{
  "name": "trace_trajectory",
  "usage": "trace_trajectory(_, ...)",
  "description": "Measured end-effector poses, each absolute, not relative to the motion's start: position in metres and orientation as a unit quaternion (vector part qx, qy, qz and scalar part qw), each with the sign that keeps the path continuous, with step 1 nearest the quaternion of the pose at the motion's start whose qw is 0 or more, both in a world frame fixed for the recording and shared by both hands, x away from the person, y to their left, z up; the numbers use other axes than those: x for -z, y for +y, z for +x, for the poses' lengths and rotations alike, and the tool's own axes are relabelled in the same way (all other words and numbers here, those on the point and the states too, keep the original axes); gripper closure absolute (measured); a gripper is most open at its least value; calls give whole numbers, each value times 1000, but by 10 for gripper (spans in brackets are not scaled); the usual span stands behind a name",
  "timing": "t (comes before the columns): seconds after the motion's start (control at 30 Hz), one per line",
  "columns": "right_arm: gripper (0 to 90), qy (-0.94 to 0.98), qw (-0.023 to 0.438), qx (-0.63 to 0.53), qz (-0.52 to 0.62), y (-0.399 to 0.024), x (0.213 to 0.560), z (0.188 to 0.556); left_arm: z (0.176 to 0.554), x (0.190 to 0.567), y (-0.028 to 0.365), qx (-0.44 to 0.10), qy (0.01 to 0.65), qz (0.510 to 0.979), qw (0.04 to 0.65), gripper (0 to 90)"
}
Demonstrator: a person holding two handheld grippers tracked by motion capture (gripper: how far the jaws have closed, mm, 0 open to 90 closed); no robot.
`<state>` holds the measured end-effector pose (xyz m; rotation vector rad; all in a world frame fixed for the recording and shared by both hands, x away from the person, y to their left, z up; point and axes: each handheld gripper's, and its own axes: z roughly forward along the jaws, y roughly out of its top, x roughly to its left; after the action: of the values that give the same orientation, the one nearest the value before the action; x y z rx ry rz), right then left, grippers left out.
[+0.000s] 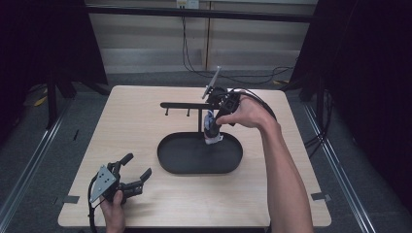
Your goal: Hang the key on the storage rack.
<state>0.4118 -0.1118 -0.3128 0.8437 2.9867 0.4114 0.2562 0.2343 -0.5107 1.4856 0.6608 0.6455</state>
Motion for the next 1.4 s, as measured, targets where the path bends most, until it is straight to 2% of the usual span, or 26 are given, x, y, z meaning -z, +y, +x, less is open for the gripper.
trace_trajectory(0.2,527,950,-6,-151,273,-117,314,404,256,511,234,-283,290,651,641,153)
trace_trajectory(0.87,384,932,27,-221,288,-127,339,359,256,511,234,-283,291,651,642,153)
trace_trajectory(0.9,350,929,34,-231,286,-129,344,354,256,511,234,-283,291,651,642,153)
trace_trajectory(1.0,337,926,37,-245,283,-130,348,347,256,511,234,-283,290,651,642,153)
trace_trajectory(1.03,292,925,42,-249,285,-132,354,342,256,511,234,-283,290,651,641,153)
trace_trajectory(1.27,219,914,43,-268,300,-137,372,326,256,511,234,-283,290,652,641,152)
trace_trajectory(1.3,174,910,48,-283,301,-140,380,321,256,511,234,-283,290,651,642,153)
trace_trajectory(1.4,154,907,52,-304,286,-144,393,312,256,511,234,-283,290,652,641,153)
